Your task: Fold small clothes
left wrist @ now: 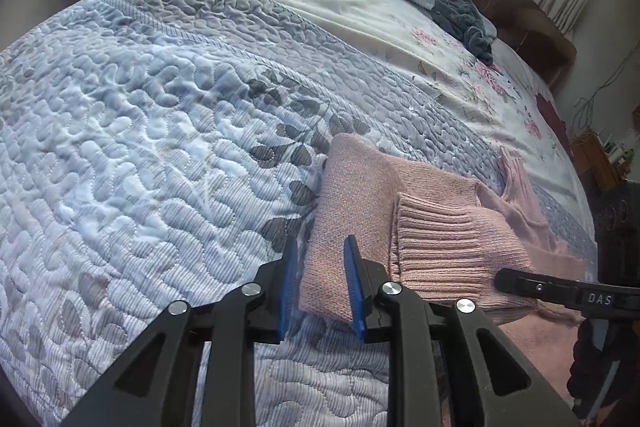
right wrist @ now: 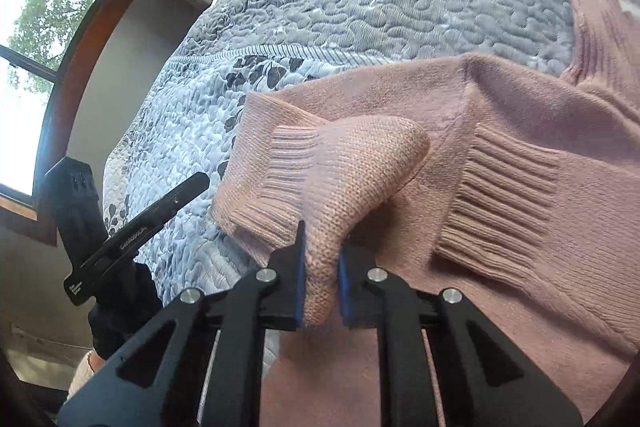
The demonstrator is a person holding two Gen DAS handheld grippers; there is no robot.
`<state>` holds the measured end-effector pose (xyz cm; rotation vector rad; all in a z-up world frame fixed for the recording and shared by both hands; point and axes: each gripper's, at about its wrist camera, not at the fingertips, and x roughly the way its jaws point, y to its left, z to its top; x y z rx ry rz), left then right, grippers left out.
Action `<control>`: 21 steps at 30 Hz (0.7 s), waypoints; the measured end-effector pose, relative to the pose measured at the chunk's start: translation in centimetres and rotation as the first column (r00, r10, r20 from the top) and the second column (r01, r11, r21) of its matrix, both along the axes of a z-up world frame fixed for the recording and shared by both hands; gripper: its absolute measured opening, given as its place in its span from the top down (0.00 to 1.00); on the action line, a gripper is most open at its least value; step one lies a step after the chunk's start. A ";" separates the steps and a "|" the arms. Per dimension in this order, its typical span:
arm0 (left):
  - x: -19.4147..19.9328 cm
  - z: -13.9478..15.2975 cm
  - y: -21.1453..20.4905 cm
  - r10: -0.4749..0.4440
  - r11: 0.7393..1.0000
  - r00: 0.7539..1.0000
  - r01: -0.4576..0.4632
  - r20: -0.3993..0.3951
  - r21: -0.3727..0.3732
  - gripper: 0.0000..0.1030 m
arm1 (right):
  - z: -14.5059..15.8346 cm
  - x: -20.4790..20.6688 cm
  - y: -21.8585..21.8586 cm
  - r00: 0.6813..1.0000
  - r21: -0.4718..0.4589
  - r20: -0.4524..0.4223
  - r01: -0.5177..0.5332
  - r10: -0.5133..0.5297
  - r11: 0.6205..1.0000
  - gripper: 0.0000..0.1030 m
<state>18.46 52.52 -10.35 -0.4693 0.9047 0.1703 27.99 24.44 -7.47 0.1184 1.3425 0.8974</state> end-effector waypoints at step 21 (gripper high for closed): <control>6.0 -2.1 -11.4 -0.161 0.983 0.984 0.167 -0.080 0.076 0.75 | -1.9 3.3 -18.9 0.975 -0.170 0.080 0.220 -0.209 0.961 0.88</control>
